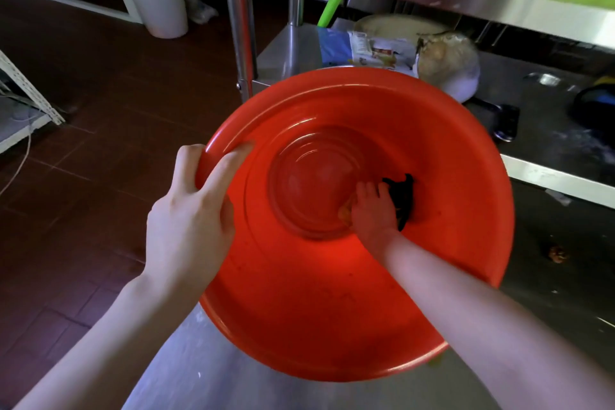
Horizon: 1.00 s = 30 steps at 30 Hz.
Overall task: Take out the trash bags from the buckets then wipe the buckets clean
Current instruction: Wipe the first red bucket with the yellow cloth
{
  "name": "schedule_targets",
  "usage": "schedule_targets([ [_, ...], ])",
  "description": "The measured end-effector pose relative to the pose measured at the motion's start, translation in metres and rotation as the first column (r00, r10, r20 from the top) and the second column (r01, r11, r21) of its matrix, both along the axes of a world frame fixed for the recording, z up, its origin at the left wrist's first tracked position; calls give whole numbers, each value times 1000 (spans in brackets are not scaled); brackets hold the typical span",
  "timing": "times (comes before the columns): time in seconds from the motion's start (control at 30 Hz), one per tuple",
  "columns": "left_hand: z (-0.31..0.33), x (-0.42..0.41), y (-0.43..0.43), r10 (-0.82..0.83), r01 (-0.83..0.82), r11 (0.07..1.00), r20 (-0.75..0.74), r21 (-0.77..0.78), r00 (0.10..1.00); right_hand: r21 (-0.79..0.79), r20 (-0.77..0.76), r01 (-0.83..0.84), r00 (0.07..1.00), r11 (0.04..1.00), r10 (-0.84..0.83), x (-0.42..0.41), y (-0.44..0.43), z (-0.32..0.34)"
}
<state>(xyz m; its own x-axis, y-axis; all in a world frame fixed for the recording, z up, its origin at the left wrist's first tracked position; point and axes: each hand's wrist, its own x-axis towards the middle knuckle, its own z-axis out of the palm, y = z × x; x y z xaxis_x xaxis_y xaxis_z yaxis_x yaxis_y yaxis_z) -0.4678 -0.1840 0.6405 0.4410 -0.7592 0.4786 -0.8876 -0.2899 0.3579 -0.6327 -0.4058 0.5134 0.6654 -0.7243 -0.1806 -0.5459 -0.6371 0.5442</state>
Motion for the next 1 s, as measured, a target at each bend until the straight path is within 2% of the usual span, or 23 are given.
schedule_targets([
  [0.07,0,0,1,-1,1,1000,5,0,1000,14,248,30,968,999,-32,3,-4,8],
  [0.13,0,1,0,0,0,1000,6,-2,1000,54,478,107,870,993,-120,13,-10,19],
  [0.2,0,2,0,2,-2,1000,17,-7,1000,58,718,147,681,987,-143,29,-13,28],
  [0.23,-1,2,0,3,-3,1000,24,-11,1000,37,810,140,576,989,-112,37,-13,29],
  [0.27,-1,1,-1,4,-4,1000,27,-14,1000,35,854,110,514,993,-87,45,-11,27],
  [0.3,-2,0,-1,5,-5,1000,30,-16,1000,97,834,46,542,994,-106,51,-9,24],
  [0.37,-1,-2,-2,7,-6,1000,32,-16,999,263,675,-58,724,963,-141,63,1,6],
  [0.4,0,-3,-3,6,-5,1000,33,-13,999,306,608,-77,783,949,-132,68,8,-8],
  [0.57,2,-10,-7,16,-16,1000,25,-4,1000,392,464,-204,886,897,-1,71,57,-67],
  [0.63,2,-12,-6,14,-14,1000,29,0,999,407,459,-223,889,886,13,67,52,-71],
  [0.73,4,-13,-6,8,-9,1000,20,11,1000,314,479,-286,871,905,109,70,37,-63],
  [0.9,5,-19,-5,15,-16,999,40,29,999,233,616,-106,785,967,-63,98,0,-22],
  [1.0,5,-15,-4,48,-49,998,33,27,998,214,578,-52,812,975,-84,90,-30,-1],
])
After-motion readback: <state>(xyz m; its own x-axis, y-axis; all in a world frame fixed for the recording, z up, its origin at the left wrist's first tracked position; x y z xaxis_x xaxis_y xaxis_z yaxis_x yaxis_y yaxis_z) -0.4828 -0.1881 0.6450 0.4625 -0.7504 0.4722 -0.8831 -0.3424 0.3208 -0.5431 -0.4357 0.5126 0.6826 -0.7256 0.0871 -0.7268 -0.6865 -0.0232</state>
